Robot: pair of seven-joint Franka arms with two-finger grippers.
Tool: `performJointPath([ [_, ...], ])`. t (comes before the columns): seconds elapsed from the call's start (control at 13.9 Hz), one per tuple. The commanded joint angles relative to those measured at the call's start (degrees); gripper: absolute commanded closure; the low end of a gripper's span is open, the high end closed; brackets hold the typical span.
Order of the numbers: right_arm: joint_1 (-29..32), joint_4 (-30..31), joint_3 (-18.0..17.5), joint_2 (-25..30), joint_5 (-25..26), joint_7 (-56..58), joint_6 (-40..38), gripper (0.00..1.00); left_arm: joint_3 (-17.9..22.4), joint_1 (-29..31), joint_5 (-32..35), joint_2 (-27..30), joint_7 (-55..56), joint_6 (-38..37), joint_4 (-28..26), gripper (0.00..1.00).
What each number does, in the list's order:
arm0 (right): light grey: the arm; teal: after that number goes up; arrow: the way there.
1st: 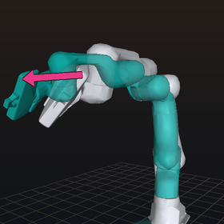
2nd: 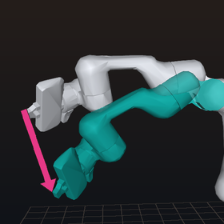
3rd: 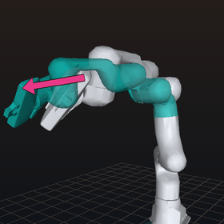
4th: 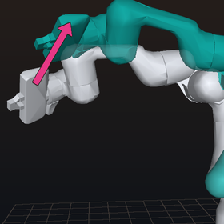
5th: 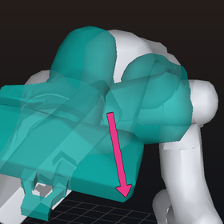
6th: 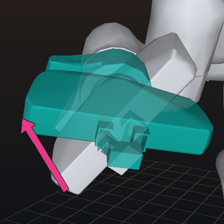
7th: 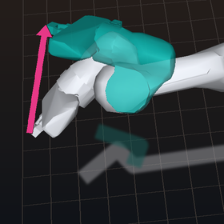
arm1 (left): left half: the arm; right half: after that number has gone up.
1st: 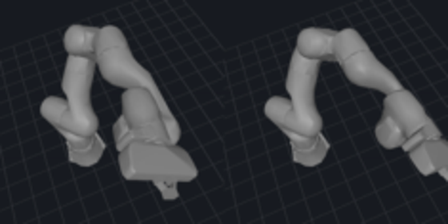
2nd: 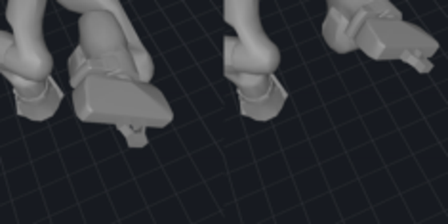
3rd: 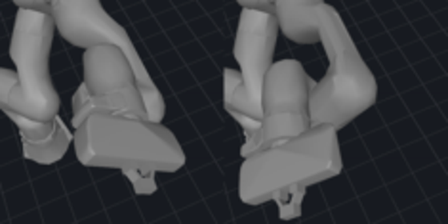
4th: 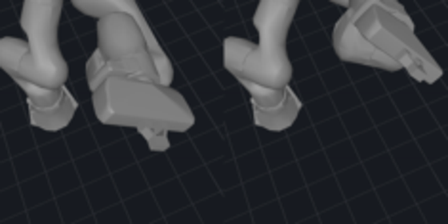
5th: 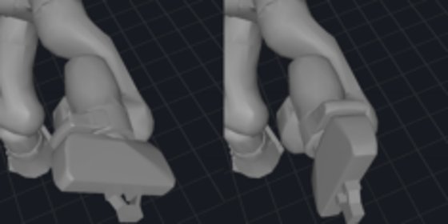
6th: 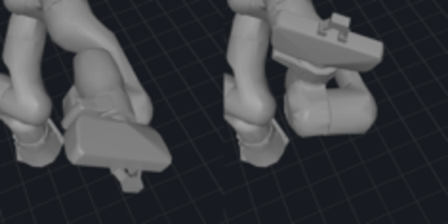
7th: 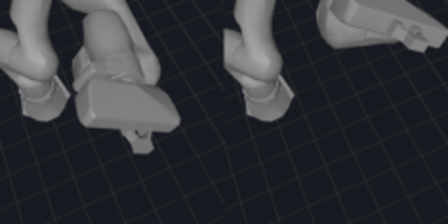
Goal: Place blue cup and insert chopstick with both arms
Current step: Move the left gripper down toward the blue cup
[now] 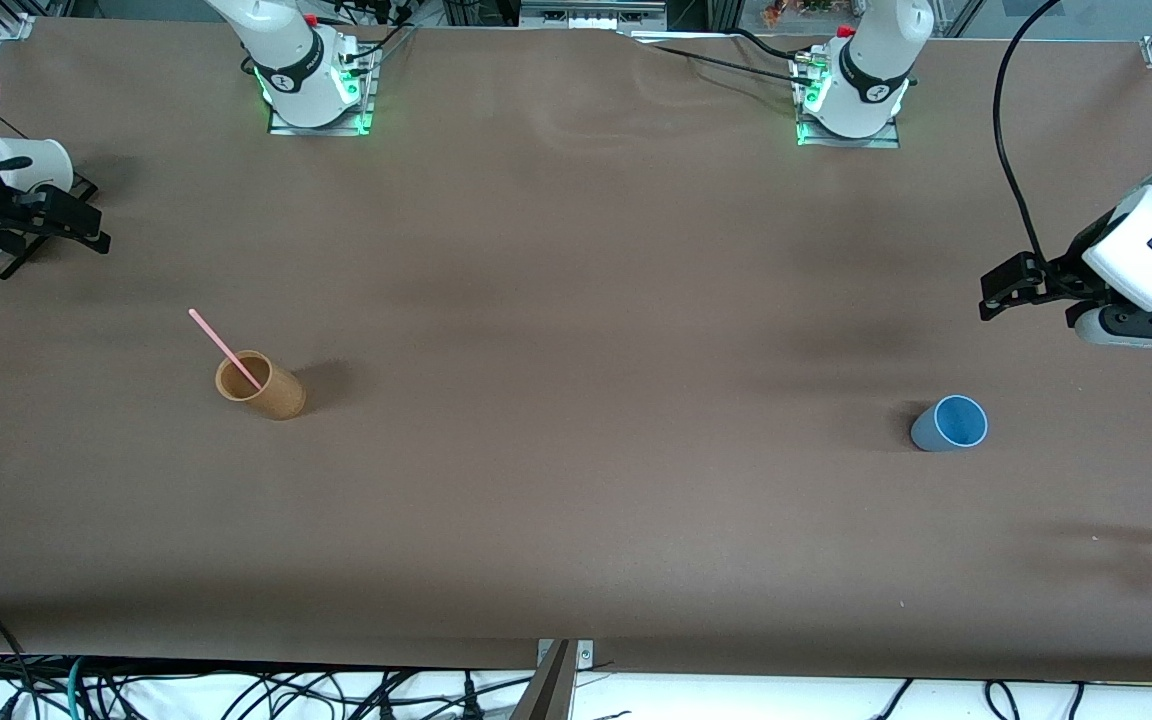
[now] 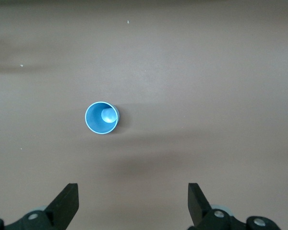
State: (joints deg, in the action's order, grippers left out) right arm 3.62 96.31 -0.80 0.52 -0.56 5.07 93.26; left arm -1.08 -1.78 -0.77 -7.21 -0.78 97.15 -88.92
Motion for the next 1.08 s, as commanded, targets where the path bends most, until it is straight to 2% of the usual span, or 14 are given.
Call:
performJointPath([
  [0.0,0.25,-0.24,-0.52,0.36,-0.23,-0.14,-0.01,0.00,0.02,0.03,0.33,-0.87,-0.89,-1.08,1.99,0.00],
  [1.0,0.25,-0.33,-0.61,0.28,-0.14,0.65,-0.09,0.00,-0.16,0.11,0.41,-1.58,-0.97,-0.99,1.91,0.00],
])
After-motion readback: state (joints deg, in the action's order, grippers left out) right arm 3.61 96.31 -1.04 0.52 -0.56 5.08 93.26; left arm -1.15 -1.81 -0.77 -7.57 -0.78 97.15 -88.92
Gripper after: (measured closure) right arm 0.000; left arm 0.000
